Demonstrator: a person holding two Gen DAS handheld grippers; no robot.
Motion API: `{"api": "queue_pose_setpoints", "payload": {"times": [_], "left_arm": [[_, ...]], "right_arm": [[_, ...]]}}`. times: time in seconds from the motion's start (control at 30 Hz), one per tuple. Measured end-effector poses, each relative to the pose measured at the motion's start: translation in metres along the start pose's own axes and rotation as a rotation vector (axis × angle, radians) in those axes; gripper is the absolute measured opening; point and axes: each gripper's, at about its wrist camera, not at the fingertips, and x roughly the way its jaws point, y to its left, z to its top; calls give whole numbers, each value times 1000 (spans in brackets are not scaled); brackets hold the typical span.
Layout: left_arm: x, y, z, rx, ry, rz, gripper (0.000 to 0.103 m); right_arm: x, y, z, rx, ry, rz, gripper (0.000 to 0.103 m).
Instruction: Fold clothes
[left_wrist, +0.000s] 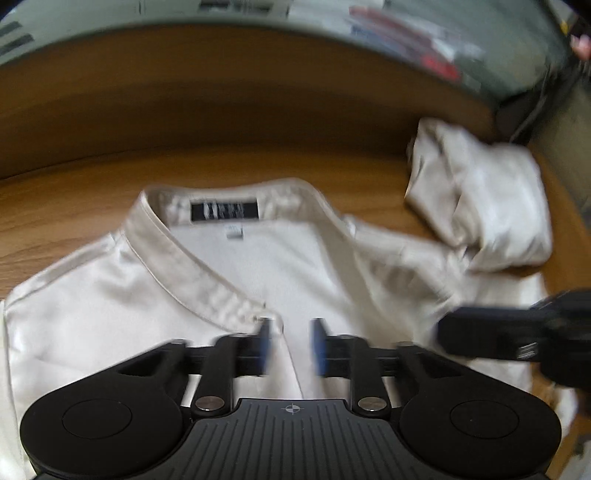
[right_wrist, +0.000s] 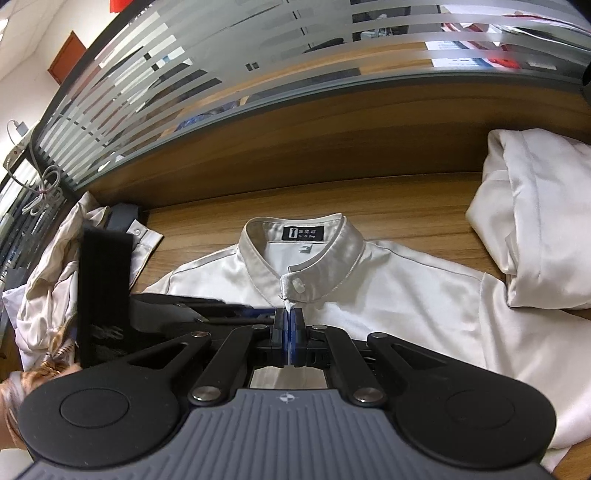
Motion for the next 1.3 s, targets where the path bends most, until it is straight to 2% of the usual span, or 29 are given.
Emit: {"api": "queue_pose_setpoints", "payload": {"times": [0.17, 0.3, 0.43, 0.53, 0.83, 0.87, 0.9, 0.97, 1.13, 1.3], "left_arm": [[-52, 35, 1, -91, -78, -47, 42], [-98, 59, -11, -157, -113, -31, 47], [-129, 72, -27, -215, -115, -12, 50], [-141, 80, -37, -261, -122, 17, 55], [-151, 103, -59, -372, -135, 113, 56], [-151, 105, -61, -378, -133, 119, 56], [-151, 107, -62, -383, -132, 124, 56], [-153, 110, -65, -385, -132, 133, 57], [-156, 110, -68, -368, -135, 134, 58], [-157, 98, -64, -330, -137, 116, 61]], "right_arm": [[12, 9, 5, -33, 17, 6, 1], [26, 16, 9, -60, 38, 7, 1], [44, 22, 12, -88, 68, -13, 1], [62, 26, 13, -114, 101, -42, 1], [115, 31, 7, -158, 200, -89, 3], [116, 31, 7, -157, 199, -86, 6], [118, 32, 7, -157, 198, -82, 15], [114, 33, 9, -153, 177, -77, 28], [74, 25, 20, -118, 110, -60, 28], [14, 2, 16, -98, 56, -122, 29]]}}
